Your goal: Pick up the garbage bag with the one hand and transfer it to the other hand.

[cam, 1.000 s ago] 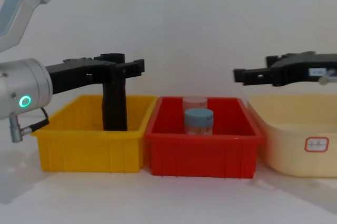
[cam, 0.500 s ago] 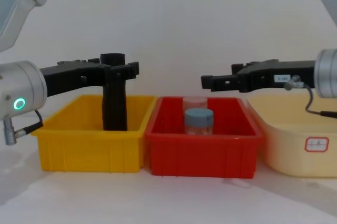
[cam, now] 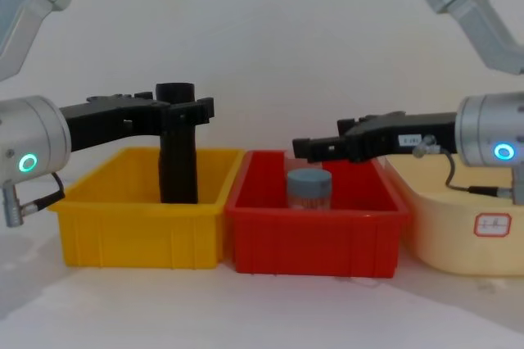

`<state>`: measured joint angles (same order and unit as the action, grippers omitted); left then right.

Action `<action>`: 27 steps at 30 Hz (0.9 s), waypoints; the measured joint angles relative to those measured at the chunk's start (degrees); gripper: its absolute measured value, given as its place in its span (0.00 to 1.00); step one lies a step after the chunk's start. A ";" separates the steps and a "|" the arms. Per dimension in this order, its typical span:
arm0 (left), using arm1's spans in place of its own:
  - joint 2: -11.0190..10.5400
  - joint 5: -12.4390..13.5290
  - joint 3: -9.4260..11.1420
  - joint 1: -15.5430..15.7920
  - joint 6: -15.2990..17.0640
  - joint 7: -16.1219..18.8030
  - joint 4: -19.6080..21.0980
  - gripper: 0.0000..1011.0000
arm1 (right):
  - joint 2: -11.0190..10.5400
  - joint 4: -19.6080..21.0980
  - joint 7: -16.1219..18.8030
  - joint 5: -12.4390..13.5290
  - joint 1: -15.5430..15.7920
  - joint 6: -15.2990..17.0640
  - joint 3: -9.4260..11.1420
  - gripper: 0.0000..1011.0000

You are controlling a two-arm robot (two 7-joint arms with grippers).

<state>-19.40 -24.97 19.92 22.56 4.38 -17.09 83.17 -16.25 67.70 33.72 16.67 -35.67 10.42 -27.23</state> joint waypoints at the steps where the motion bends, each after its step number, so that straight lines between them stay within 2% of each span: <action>1: -0.01 0.01 -0.01 -0.01 0.01 0.01 0.00 0.99 | 0.12 -0.52 0.07 -0.09 -0.26 -0.14 -0.18 0.99; 14: -0.06 0.04 -0.06 -0.07 0.01 0.09 0.06 0.99 | 2.57 -9.57 1.08 -1.15 -4.67 -2.78 -2.69 0.99; 27: -0.06 0.04 -0.06 -0.09 0.01 0.10 0.06 0.99 | 4.18 -15.67 1.14 -1.29 -7.40 -4.85 -3.14 0.99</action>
<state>-19.46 -24.93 19.86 22.47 4.39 -16.99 83.23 -12.07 52.03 34.85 15.38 -43.07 5.56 -30.37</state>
